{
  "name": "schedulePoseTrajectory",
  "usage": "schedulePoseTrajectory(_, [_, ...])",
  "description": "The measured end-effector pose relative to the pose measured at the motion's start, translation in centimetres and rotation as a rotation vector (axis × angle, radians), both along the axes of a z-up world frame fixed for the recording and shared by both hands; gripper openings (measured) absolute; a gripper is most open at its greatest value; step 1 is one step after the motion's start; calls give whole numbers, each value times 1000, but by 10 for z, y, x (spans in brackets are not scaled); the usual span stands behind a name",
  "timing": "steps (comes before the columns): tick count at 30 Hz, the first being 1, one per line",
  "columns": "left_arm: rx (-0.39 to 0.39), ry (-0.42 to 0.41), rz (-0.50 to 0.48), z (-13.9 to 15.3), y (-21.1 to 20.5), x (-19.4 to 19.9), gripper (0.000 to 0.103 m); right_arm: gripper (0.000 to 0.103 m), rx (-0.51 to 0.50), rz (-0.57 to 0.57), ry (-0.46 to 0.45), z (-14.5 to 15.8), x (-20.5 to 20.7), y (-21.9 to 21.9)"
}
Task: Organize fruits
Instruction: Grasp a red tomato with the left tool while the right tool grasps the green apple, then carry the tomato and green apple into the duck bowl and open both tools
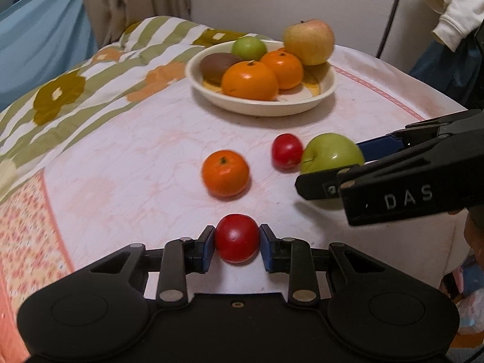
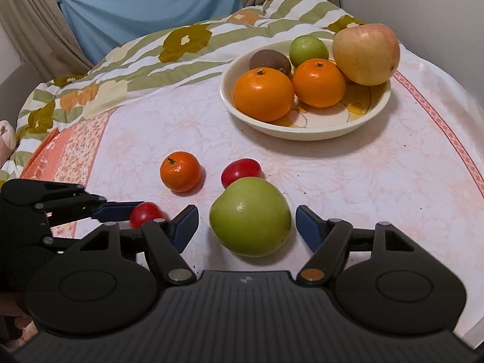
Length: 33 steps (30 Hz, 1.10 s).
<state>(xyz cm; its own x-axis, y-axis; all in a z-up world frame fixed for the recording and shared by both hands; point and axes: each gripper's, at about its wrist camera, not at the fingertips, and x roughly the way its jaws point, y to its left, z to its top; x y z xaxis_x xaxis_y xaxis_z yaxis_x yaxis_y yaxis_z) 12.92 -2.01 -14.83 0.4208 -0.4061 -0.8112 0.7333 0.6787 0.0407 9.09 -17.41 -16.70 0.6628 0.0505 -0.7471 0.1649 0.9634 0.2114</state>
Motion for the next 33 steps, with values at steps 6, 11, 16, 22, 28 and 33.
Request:
schedulePoseTrajectory(6, [-13,19,85,2,15,0,34,76,-38,18,28,-4,6,4])
schedulePoseTrajectory(11, [-23,23,133,5,24,-3,34,73,-52,41,34,-4,6,4])
schedulePoseTrajectory(16, [-35,12,174,15,27,-8,34,73,-57,64,29,2,3,2])
schedulePoseTrajectory(22, [-76,0,238,36,28,-15,34,73,-65,96,6,18,-3,-3])
schedulePoseTrajectory(28, [-107,-35,295,64,23,-27,34,73,-72,133,-26,41,-14,-13])
schedulePoseTrajectory(33, [-135,-56,342,85,11,-35,34,73,-79,153,-51,61,-23,-30])
